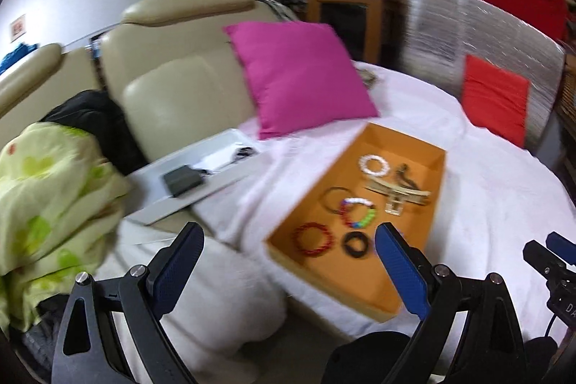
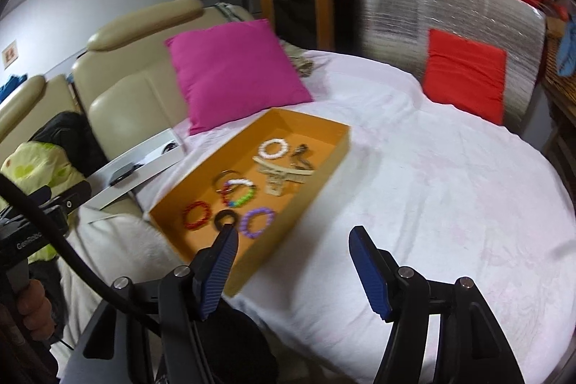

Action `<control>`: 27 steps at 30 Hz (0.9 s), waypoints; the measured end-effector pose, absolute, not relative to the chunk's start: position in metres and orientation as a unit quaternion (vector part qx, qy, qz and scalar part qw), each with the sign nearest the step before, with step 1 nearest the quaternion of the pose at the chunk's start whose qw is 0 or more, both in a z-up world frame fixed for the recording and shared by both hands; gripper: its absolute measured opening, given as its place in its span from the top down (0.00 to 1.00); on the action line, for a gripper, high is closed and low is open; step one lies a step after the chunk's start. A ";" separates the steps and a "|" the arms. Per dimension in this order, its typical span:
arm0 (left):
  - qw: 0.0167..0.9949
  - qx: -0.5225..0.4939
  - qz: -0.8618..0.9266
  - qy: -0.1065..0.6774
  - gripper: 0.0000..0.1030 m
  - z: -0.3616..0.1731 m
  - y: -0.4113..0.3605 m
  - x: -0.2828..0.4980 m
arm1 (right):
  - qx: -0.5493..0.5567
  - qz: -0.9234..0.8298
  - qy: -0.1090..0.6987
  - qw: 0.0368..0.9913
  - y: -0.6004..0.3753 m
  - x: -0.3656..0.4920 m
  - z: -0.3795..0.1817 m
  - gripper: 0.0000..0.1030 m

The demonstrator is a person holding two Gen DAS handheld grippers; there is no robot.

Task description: Organize jewelry

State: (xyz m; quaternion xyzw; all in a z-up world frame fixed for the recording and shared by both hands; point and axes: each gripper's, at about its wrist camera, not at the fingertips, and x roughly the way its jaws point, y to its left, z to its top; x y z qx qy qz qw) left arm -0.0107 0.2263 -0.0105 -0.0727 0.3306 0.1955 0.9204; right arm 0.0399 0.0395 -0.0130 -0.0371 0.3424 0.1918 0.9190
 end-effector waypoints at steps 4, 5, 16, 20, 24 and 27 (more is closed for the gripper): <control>0.919 -0.060 0.178 0.346 0.07 -0.020 0.208 0.013 | -0.009 0.189 0.348 0.918 0.018 0.060 -0.017 0.34; 0.918 -0.056 0.177 0.349 0.07 -0.022 0.205 0.016 | -0.004 0.191 0.349 0.917 0.016 0.063 -0.017 0.34; 0.905 -0.014 0.224 0.362 0.07 -0.042 0.209 0.025 | 0.013 0.231 0.351 0.908 0.032 0.076 -0.026 0.33; 0.906 -0.004 0.229 0.356 0.07 -0.046 0.215 0.024 | 0.009 0.242 0.354 0.903 0.047 0.077 -0.027 0.33; 0.905 -0.012 0.228 0.359 0.07 -0.055 0.224 0.027 | -0.006 0.242 0.354 0.903 0.059 0.076 -0.030 0.33; 0.906 -0.023 0.221 0.359 0.07 -0.061 0.232 0.027 | -0.010 0.240 0.359 0.902 0.065 0.077 -0.035 0.33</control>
